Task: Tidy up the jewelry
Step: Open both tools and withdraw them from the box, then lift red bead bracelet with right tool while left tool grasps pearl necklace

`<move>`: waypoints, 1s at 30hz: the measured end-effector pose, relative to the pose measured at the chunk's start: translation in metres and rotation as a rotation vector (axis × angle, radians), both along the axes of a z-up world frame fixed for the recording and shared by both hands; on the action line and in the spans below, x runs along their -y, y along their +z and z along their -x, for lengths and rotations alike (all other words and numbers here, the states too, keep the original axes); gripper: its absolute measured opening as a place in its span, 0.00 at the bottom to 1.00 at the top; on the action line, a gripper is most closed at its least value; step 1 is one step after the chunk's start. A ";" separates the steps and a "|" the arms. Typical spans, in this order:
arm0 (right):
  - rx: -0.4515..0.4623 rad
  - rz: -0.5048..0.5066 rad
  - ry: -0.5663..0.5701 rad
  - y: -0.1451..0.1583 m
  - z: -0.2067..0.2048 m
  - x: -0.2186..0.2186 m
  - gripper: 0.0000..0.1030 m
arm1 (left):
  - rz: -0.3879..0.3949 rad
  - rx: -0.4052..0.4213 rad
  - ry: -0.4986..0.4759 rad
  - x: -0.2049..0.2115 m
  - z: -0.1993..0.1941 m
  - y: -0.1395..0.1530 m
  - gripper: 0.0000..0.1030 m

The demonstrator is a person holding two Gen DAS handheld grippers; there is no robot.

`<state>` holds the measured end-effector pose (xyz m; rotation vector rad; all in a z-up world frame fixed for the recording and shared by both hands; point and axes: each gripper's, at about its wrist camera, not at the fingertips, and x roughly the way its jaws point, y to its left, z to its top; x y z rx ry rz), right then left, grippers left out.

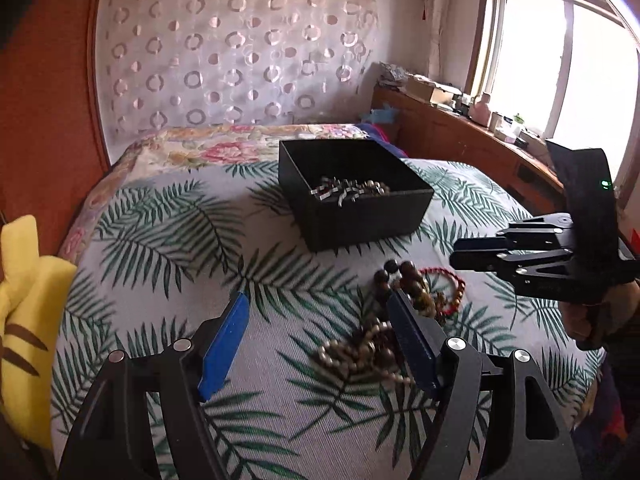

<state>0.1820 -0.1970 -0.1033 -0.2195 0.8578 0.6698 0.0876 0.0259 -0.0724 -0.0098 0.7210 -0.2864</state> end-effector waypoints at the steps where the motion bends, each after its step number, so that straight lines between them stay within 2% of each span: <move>1: -0.009 0.005 0.005 -0.002 -0.001 -0.001 0.20 | -0.003 -0.004 -0.001 0.000 0.001 -0.002 0.67; 8: 0.010 0.076 0.016 -0.015 -0.001 -0.010 0.19 | -0.002 -0.032 0.003 -0.005 0.011 -0.011 0.67; 10: 0.026 0.096 0.018 -0.016 0.001 -0.011 0.03 | 0.002 -0.043 -0.004 -0.004 0.015 -0.014 0.67; 15: 0.069 0.113 0.020 -0.012 0.015 -0.007 0.02 | 0.015 -0.055 -0.043 0.004 0.023 -0.017 0.61; 26: 0.194 -0.028 -0.055 0.047 0.041 0.036 0.02 | 0.002 -0.060 -0.058 0.012 0.024 -0.019 0.58; 30: 0.212 -0.054 -0.067 0.060 0.045 0.048 0.02 | -0.002 -0.070 -0.058 0.013 0.023 -0.020 0.50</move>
